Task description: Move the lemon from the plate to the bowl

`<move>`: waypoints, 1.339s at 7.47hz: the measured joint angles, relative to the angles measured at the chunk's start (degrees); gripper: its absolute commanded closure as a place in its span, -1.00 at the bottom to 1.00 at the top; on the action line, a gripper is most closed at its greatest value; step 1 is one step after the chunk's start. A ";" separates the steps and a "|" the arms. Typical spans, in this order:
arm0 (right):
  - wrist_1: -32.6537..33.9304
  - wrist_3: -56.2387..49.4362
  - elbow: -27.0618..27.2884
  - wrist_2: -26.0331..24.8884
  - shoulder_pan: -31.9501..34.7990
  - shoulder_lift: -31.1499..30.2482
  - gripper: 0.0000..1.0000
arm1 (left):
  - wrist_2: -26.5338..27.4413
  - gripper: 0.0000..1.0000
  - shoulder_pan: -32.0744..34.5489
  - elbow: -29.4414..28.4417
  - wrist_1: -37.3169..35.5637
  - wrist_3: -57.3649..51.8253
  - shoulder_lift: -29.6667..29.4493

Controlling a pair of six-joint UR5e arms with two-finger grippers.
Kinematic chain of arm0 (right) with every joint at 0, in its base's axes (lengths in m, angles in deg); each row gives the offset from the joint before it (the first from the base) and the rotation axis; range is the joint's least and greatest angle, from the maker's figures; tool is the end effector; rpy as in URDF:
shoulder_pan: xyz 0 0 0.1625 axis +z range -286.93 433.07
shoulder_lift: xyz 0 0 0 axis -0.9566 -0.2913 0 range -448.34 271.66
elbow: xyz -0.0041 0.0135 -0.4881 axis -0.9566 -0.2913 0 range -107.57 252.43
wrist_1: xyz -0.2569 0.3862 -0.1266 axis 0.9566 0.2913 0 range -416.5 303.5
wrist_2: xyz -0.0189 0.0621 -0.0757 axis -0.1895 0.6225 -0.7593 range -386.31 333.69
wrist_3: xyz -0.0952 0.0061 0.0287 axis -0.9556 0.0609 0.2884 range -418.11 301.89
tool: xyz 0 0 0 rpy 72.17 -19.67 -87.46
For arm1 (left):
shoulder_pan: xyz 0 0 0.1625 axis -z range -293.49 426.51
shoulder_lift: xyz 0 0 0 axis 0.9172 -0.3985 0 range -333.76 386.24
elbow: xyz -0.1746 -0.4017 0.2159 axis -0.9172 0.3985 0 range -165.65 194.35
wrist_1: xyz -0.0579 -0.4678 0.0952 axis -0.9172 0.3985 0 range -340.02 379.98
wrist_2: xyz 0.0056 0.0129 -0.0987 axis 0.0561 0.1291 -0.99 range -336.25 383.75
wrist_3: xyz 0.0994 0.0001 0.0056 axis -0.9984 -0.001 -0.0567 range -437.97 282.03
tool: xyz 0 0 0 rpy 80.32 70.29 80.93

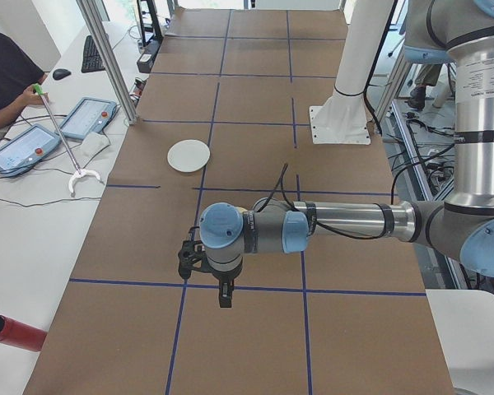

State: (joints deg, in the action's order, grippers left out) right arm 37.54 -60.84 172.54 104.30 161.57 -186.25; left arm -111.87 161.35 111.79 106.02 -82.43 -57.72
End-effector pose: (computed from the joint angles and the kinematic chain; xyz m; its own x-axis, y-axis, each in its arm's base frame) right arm 0.0555 -0.4934 0.7073 0.7574 -0.0464 0.6513 0.0621 0.9981 -0.0012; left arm -0.1046 -0.5000 0.7109 0.6987 -0.0130 -0.7153 0.0299 0.9995 0.0111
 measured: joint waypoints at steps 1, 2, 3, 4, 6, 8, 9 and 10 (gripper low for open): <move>0.00 0.00 0.00 0.00 0.00 0.00 -1.00 | 0.02 -1.00 0.00 0.07 -0.22 0.04 0.02; 0.00 0.00 0.00 0.00 0.00 0.00 -1.00 | 0.04 -1.00 0.00 0.09 -0.29 0.04 -0.02; 0.00 0.00 0.00 0.00 0.00 0.00 -1.00 | 0.03 -1.00 0.00 -0.01 -0.24 0.01 -0.32; 0.00 0.00 0.00 0.00 0.00 0.00 -1.00 | 0.01 -1.00 0.00 -0.45 -0.16 -0.12 -0.95; 0.00 0.00 0.00 0.00 0.00 0.00 -1.00 | 0.00 -1.00 -0.06 -3.15 -0.06 -1.36 -3.11; 0.00 0.00 0.00 0.00 0.00 0.00 -1.00 | 0.06 -1.00 -0.08 -5.90 -0.15 -1.87 -5.22; 0.00 0.00 0.00 0.00 0.00 0.00 -1.00 | 0.06 -1.00 -0.09 -6.20 -0.16 -1.92 -5.61; 0.00 0.00 0.00 0.00 0.00 0.00 -1.00 | 0.03 -1.00 -0.09 -6.18 -0.15 -1.96 -5.81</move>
State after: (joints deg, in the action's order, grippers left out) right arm 37.54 -60.84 172.54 104.30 161.57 -186.25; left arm -111.84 161.26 105.61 105.87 -84.40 -63.54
